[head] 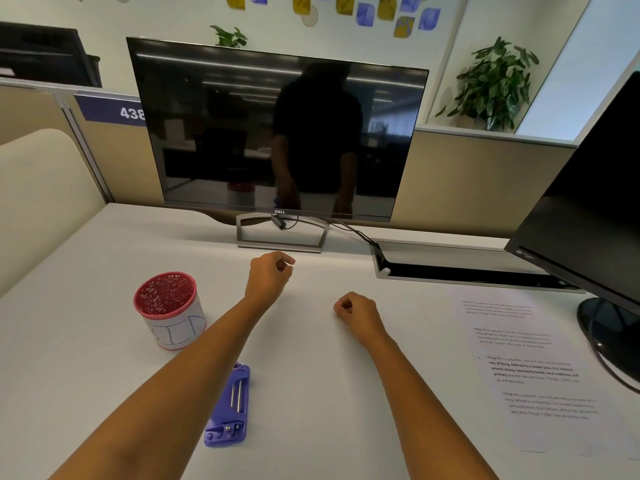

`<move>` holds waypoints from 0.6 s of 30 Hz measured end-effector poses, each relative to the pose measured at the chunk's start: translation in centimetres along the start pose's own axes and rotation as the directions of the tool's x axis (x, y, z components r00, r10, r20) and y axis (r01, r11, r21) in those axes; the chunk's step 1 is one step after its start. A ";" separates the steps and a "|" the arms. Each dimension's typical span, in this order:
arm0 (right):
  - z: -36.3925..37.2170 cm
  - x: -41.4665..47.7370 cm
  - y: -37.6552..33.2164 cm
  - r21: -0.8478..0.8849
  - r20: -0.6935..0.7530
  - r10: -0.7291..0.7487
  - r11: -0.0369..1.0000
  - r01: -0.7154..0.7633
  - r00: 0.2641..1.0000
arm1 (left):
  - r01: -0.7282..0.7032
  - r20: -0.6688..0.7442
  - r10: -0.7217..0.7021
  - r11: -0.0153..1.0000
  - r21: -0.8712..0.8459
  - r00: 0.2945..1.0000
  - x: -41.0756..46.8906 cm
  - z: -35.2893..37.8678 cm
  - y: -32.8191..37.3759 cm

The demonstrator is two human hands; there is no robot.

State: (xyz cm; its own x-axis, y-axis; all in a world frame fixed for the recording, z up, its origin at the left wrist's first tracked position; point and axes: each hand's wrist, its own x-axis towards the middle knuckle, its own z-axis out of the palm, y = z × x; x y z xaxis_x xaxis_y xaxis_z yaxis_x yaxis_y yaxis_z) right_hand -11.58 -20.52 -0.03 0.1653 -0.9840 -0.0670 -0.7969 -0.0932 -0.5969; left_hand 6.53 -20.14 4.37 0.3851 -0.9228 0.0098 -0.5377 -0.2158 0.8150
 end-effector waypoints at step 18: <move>1.4 -0.5 -1.5 -0.353 0.095 -0.128 0.923 0.154 0.987 | 0.005 0.004 -0.005 1.000 -0.001 1.000 -0.3 -0.1 0.8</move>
State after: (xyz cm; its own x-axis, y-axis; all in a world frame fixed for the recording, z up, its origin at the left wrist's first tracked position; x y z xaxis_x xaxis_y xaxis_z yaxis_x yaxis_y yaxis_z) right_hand -9.64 -19.65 -0.23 0.3205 -0.9450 -0.0656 -0.9151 -0.2910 -0.2790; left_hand 6.09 -19.94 5.06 0.3846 -0.9231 0.0032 -0.5352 -0.2202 0.8155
